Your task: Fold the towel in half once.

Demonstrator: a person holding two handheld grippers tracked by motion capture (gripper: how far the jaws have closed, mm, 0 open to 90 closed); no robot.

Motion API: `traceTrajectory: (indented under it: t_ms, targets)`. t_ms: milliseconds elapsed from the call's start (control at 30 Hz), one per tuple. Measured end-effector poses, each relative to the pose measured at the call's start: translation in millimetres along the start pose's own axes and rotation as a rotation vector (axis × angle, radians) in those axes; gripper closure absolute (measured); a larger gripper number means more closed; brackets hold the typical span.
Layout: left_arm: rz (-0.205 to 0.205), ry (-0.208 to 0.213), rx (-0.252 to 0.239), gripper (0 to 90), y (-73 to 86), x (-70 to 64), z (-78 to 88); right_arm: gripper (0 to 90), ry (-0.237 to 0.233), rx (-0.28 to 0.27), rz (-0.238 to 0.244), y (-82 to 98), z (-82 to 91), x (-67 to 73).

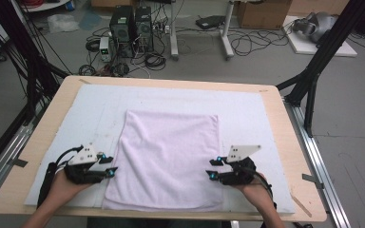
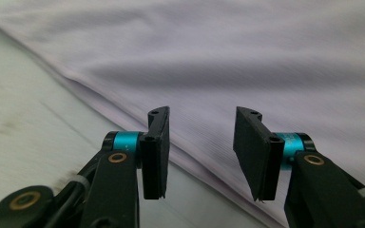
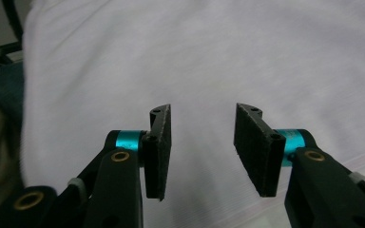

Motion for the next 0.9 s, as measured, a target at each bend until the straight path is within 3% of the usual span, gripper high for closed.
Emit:
traceTrajectory:
  t_ms: [67, 133, 233, 333, 400, 533, 633, 733, 900]
  targets:
    - [-0.034, 0.035, 0.04, 57.1, 14.5, -14.8, 2.8, 56.0, -0.035, -0.009, 0.001, 4.9, -0.7, 15.4]
    - [-0.038, 0.087, 0.064, 57.9, 25.3, -26.9, 2.9, 55.9, -0.082, -0.005, 0.008, 9.1, -1.8, 29.9]
    - [-0.071, 0.108, 0.066, 63.3, 32.3, -33.8, 2.0, 56.2, -0.135, 0.004, 0.022, 15.1, -5.3, 45.3]
    - [-0.088, 0.123, 0.081, 85.9, 32.6, -35.2, 3.5, 56.7, -0.155, 0.036, 0.029, 21.0, -11.9, 50.2]
    - [-0.111, 0.112, 0.091, 88.3, 33.0, -36.3, 6.8, 57.1, -0.162, 0.038, 0.025, 20.7, -12.2, 49.2]
    - [-0.113, 0.115, 0.089, 88.6, 39.5, -39.4, 23.8, 57.0, -0.158, 0.041, 0.034, 20.7, -10.9, 51.6]
    - [-0.097, 0.109, 0.075, 87.4, 41.6, -39.7, 25.7, 56.1, -0.162, 0.037, 0.037, 20.9, -8.5, 56.6]
    - [-0.079, 0.098, 0.068, 73.6, 37.4, -36.7, 19.9, 55.4, -0.163, 0.03, 0.034, 19.2, -7.9, 55.0]
    - [-0.04, 0.083, 0.013, 64.0, 16.9, -27.2, 10.2, 52.4, -0.125, 0.013, 0.018, 15.5, -6.5, 41.5]
Point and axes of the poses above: each handheld gripper's, and its own axes: z roughly backward along the jaws, y roughly out of its underside, x roughly to its left, the point moved 9 cm from there along -z, roughly forward along the jaws, and after that the axes turned 15 degrees about z, right-handed, at the moved point
